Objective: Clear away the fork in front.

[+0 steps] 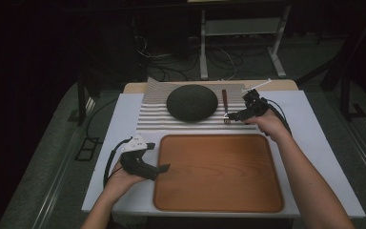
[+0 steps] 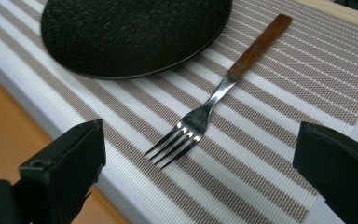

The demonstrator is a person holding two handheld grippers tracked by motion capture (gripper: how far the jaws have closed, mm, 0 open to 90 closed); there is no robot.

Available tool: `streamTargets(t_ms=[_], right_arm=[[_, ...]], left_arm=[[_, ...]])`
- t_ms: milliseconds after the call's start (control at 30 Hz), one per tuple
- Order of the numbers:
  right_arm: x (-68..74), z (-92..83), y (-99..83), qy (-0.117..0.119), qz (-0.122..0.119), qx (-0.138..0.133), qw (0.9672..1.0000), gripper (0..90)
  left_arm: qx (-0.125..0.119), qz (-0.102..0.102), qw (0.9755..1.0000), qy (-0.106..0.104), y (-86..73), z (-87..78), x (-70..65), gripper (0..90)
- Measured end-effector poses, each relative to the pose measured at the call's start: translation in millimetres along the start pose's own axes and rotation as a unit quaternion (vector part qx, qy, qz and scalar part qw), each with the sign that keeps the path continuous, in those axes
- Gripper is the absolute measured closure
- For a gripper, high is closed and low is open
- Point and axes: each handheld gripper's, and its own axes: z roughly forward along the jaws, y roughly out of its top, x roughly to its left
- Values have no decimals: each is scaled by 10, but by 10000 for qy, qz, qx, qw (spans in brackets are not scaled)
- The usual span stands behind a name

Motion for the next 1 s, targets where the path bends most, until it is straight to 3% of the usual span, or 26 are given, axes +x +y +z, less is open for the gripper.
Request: streamTargets(t_ms=[267, 667, 800, 1000], right_arm=[[-73, 134, 153, -106, 111, 169, 9997, 152], [-170, 362, 371, -333, 387, 607, 9969, 426], [-200, 457, 448, -382, 475, 770, 9952, 492], [-201, 627, 557, -448, 458, 1067, 9922, 517]], left_arm=[[1, 4, 10000, 1, -1, 4, -1, 0], [-1, 13, 10000, -32, 0, 9, -1, 0], [3, 12, 10000, -36, -1, 13, -3, 0], [-1, 3, 10000, -41, -3, 9, 3, 0]])
